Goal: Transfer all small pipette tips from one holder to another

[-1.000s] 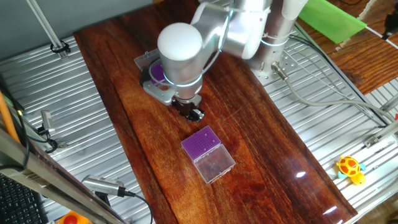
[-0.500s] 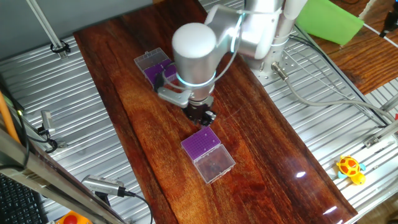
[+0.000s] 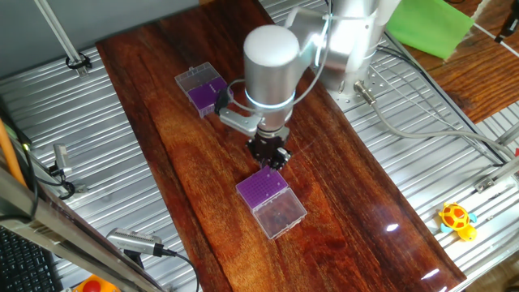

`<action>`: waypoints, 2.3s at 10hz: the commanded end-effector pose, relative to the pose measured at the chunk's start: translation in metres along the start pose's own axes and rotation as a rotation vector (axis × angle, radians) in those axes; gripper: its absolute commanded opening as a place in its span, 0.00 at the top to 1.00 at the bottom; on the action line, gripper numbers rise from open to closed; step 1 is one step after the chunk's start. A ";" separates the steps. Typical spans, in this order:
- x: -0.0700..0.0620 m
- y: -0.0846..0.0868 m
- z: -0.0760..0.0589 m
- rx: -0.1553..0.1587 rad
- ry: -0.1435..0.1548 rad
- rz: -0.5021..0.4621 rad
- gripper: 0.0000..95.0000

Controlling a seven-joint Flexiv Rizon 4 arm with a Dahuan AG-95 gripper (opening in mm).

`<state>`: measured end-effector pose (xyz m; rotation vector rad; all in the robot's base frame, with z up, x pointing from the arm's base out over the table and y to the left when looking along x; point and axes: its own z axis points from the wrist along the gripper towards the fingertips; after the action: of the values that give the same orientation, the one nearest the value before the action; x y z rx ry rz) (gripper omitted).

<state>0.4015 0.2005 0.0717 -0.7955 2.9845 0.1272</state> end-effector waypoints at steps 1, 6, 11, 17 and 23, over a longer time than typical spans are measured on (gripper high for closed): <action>-0.001 0.000 0.004 0.019 0.027 0.003 0.80; -0.001 0.001 0.010 0.023 0.026 0.005 0.80; -0.006 0.005 0.013 0.029 0.028 0.016 0.80; -0.008 0.007 0.020 0.040 0.032 0.020 0.80; -0.009 0.008 0.018 0.044 0.032 0.012 1.00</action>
<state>0.4077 0.2133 0.0568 -0.7812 3.0059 0.0494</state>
